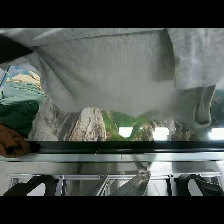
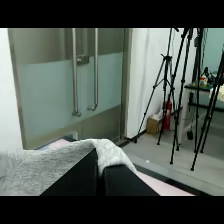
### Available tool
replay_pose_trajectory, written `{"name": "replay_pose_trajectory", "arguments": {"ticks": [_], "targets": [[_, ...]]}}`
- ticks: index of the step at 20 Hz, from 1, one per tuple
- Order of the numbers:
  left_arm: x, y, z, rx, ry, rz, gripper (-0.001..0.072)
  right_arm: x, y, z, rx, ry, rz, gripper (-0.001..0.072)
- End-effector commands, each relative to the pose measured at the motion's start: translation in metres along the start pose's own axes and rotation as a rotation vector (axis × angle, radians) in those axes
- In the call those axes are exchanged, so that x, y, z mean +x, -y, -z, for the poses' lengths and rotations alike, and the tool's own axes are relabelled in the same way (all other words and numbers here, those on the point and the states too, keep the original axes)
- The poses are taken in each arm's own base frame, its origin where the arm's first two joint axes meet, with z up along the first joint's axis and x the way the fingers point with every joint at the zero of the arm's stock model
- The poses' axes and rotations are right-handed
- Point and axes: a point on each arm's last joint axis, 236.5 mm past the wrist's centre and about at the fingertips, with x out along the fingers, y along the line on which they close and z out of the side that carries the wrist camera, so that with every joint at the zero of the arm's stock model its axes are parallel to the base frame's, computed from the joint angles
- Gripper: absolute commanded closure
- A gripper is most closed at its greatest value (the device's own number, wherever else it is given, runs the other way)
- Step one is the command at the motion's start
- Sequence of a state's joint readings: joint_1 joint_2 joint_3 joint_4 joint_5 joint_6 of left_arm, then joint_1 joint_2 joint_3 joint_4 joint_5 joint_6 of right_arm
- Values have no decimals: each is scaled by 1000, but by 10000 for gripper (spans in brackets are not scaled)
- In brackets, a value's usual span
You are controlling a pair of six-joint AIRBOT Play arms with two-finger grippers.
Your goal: Fold the shirts.
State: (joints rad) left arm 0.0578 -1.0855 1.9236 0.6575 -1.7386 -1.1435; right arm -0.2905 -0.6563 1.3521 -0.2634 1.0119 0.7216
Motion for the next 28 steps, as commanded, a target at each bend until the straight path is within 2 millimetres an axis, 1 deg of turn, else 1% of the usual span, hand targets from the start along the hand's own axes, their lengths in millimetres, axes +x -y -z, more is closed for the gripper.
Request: {"name": "replay_pose_trajectory", "arguments": {"ticks": [1, 3, 4, 5, 7, 8, 9, 10, 11, 12, 13, 14, 15, 16, 17, 18, 19, 20, 21, 22, 23, 25, 27, 28], "targets": [[19, -14, 16, -53, -70, 49, 683, 17, 3, 48, 120, -141, -86, 694], [58, -39, 47, -152, -181, 144, 683, 43, 19, 104, 242, -245, -126, 694], [78, -58, 63, -201, -226, 172, 684, 57, 33, 142, 283, -322, -112, 694], [97, -82, 82, -254, -277, 166, 683, 70, 50, 184, 316, -401, -83, 694], [136, -139, 132, -356, -409, 116, 683, 91, 89, 267, 383, -542, 7, 694], [156, -163, 160, -400, -479, 115, 683, 99, 107, 305, 419, -595, 43, 694], [174, -182, 187, -443, -538, 118, 684, 106, 125, 343, 472, -635, 83, 694], [193, -204, 215, -494, -587, 111, 688, 110, 140, 376, 523, -662, 121, 693], [208, -224, 237, -536, -618, 94, 687, 112, 155, 406, 573, -678, 166, 693], [221, -245, 255, -602, -634, 71, 686, 113, 169, 427, 595, -689, 205, 693], [228, -262, 263, -674, -631, 53, 569, 113, 182, 439, 599, -692, 236, 671], [231, -280, 268, -743, -617, 30, 301, 114, 194, 440, 596, -682, 259, 501], [230, -297, 269, -785, -600, 2, 58, 112, 207, 433, 576, -668, 277, 354], [224, -313, 267, -824, -579, -26, -8, 109, 219, 423, 546, -661, 289, 341], [215, -322, 263, -841, -564, -43, -8, 103, 225, 412, 542, -668, 277, 342], [203, -327, 260, -863, -557, -53, -8, 92, 222, 408, 583, -700, 259, 347], [192, -327, 259, -876, -556, -55, -8, 76, 214, 413, 609, -771, 236, 352], [181, -323, 261, -895, -561, -53, -7, 53, 199, 428, 643, -888, 206, 352], [175, -316, 266, -921, -570, -48, -7, 30, 179, 446, 683, -1008, 168, 352], [170, -304, 274, -947, -590, -32, -7, 12, 155, 462, 730, -1099, 113, 353], [166, -288, 287, -972, -619, -2, -7, -4, 130, 477, 793, -1165, 64, 353], [164, -250, 316, -1028, -676, 53, -7, -27, 92, 509, 868, -1252, 26, 353], [165, -206, 352, -1088, -734, 103, -6, -43, 60, 536, 877, -1316, -15, 350], [165, -190, 368, -1114, -753, 109, -6, -47, 49, 545, 866, -1333, -27, 332]]}}
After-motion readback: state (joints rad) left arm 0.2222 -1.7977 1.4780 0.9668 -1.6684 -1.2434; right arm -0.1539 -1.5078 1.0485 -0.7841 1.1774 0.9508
